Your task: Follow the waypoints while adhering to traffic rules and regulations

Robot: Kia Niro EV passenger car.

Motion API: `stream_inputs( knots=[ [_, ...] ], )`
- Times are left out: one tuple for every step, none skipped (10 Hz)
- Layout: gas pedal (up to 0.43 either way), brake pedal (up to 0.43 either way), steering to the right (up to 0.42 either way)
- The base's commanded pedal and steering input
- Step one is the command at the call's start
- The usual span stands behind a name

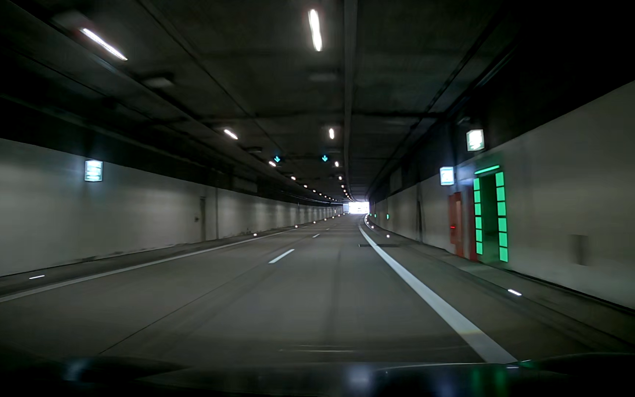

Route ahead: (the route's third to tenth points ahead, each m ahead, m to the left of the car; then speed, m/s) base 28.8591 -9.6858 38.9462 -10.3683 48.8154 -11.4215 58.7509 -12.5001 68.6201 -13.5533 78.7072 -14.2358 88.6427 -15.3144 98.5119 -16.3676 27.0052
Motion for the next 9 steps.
stream_inputs(
  knots=[
    [0.079,0.000,0.002],
    [0.079,0.000,0.001],
    [0.079,0.000,0.001],
    [0.079,0.000,0.001],
    [0.079,0.000,0.002],
    [0.079,0.000,0.002],
    [0.079,0.000,0.002],
    [0.079,0.000,0.002],
    [0.079,0.000,0.001]
  ],
)
